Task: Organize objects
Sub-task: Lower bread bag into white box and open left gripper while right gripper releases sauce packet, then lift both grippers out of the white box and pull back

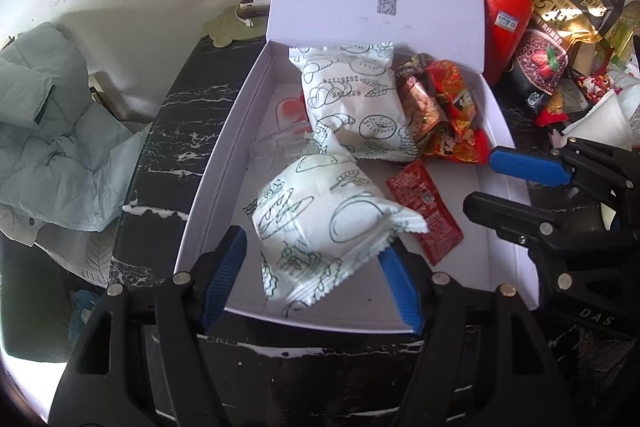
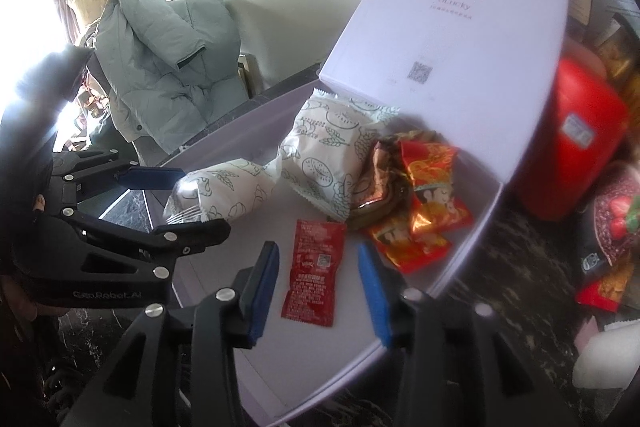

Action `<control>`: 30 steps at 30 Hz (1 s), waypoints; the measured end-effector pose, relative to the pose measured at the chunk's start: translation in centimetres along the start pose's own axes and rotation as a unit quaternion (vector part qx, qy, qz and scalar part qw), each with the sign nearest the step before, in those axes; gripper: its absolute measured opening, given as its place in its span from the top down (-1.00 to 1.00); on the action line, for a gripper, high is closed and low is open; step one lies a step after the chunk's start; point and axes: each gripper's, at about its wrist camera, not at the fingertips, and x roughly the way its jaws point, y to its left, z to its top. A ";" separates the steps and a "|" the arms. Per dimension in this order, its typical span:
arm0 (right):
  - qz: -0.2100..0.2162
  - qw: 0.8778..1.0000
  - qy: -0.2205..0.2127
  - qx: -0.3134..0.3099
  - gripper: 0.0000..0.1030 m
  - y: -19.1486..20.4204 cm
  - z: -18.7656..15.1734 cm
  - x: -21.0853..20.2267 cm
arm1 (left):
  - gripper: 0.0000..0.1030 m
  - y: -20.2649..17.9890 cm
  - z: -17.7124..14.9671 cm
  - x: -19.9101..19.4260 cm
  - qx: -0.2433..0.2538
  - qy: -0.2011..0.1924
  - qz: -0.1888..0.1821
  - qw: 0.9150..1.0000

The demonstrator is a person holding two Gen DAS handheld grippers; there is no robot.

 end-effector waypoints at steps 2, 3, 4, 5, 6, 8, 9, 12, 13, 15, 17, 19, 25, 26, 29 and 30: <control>-0.005 1.000 -0.005 -0.001 0.15 0.2 0.1 -0.8 | -0.29 -0.2 -0.1 -0.8 0.000 -0.005 0.002 1.000; -0.007 1.000 -0.008 -0.002 0.14 0.3 0.1 -1.2 | -0.29 -0.2 -0.2 -1.2 -0.001 -0.008 0.004 1.000; -0.009 1.000 -0.011 -0.003 0.13 0.5 0.2 -1.6 | -0.29 -0.2 -0.2 -1.5 -0.002 -0.011 0.005 1.000; -0.010 1.000 -0.014 -0.005 0.13 0.6 0.2 -2.0 | -0.29 -0.2 -0.2 -1.9 -0.003 -0.014 0.005 1.000; -0.012 1.000 -0.017 -0.005 0.12 0.8 0.2 -2.4 | -0.29 -0.2 -0.3 -2.4 -0.005 -0.019 0.006 1.000; -0.013 1.000 -0.023 -0.006 0.10 1.1 0.2 -3.3 | -0.30 -0.2 -0.3 -3.4 -0.008 -0.030 0.011 0.999; -0.014 1.000 -0.027 -0.006 0.09 1.2 0.2 -3.7 | -0.30 -0.2 -0.3 -3.8 -0.008 -0.034 0.013 0.999; -0.020 0.999 -0.036 -0.006 0.06 1.6 0.2 -4.9 | -0.38 -0.3 -0.4 -5.2 -0.009 -0.047 0.021 0.999; -0.022 0.999 -0.039 -0.006 0.06 1.8 0.2 -5.4 | -0.41 -0.4 -0.5 -5.9 -0.010 -0.053 0.024 0.998; -0.024 0.999 -0.045 -0.007 0.04 2.1 0.1 -6.2 | -0.43 -0.5 -0.7 -6.9 -0.009 -0.061 0.026 0.998; -0.027 0.998 -0.051 -0.010 0.01 2.5 0.0 -7.1 | -0.44 -0.8 -0.9 -7.9 -0.007 -0.070 0.027 0.997; -0.030 0.998 -0.058 -0.013 0.00 2.9 -0.1 -8.0 | -0.45 -0.9 -1.2 -9.0 -0.007 -0.078 0.032 0.996; -0.044 0.995 -0.083 -0.021 -0.16 4.2 -0.5 -10.9 | -0.57 -1.3 -2.1 -12.0 -0.009 -0.105 0.040 0.994; -0.046 0.995 -0.087 -0.021 -0.17 4.4 -0.5 -11.5 | -0.60 -1.3 -2.3 -12.6 -0.009 -0.111 0.043 0.993; -0.055 0.993 -0.098 -0.017 -0.30 4.9 -0.8 -12.9 | -0.67 -1.4 -2.9 -14.5 -0.009 -0.131 0.051 0.990; -0.056 0.993 -0.102 -0.016 -0.31 5.1 -0.9 -13.3 | -0.68 -1.5 -3.1 -15.1 -0.009 -0.136 0.053 0.989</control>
